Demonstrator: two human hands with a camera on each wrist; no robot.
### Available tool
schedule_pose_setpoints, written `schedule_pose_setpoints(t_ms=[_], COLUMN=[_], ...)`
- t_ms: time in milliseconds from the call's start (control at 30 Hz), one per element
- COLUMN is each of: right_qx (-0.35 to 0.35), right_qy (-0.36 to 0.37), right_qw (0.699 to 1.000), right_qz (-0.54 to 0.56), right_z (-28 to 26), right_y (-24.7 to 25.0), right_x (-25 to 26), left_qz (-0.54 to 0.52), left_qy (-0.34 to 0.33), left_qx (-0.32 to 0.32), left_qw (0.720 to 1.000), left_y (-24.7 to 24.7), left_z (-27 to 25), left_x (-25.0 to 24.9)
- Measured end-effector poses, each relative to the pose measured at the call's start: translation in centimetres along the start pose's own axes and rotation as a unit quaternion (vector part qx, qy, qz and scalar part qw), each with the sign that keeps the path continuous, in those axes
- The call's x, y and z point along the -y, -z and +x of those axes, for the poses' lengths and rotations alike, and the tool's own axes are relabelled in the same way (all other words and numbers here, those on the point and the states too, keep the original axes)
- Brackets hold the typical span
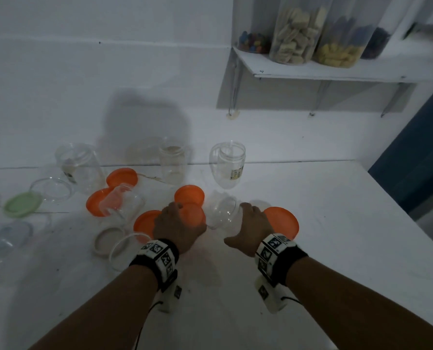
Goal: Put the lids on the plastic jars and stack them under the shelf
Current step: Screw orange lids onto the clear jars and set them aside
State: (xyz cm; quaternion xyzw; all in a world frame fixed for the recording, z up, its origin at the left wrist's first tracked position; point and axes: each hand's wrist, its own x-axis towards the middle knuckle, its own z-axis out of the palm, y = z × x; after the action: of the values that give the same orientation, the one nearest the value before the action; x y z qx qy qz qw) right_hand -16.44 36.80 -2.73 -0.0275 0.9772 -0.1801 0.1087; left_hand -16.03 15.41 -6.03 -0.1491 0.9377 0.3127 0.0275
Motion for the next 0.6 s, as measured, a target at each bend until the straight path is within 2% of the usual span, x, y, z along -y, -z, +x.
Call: schedule_pose_setpoints(t_ms=[100, 167, 233, 300, 400, 500, 600], right_qx=[-0.024, -0.029, -0.006, 0.021, 0.032, 0.056, 0.086], right_qy=[0.007, 0.010, -0.004, -0.020, -0.038, -0.029, -0.022], right_qw=[0.994, 0.987, 0.980, 0.978, 0.982, 0.988, 0.987], right_qz=[0.106, 0.159, 0.201, 0.204, 0.181, 0.141, 0.137], right_z=[-2.6, -4.0, -4.8, -5.1, -4.9, -4.9, -4.6], right_y=[-1.4, -2.8, -4.2, -5.6, -7.5, -7.6, -7.5], right_x=[-1.3, -1.6, -1.4, -1.2, -1.6, -1.9, -2.3], left_qz=[-0.125, -0.138, -0.119, -0.073, 0.050, 0.175, 0.219], left_qy=[-0.015, -0.042, -0.059, -0.090, -0.149, -0.198, -0.211], left_qx=[-0.004, 0.025, 0.084, 0.144, 0.203, 0.213, 0.205], left_qw=[0.992, 0.989, 0.988, 0.983, 0.967, 0.941, 0.930], left_y=[1.9, 3.0, 3.6, 3.9, 3.8, 3.1, 2.2], left_z=[-0.2, -0.4, -0.5, -1.0, -1.9, -3.1, -4.2], left_x=[-1.2, -2.0, -2.5, -2.9, -3.4, -4.4, -5.3])
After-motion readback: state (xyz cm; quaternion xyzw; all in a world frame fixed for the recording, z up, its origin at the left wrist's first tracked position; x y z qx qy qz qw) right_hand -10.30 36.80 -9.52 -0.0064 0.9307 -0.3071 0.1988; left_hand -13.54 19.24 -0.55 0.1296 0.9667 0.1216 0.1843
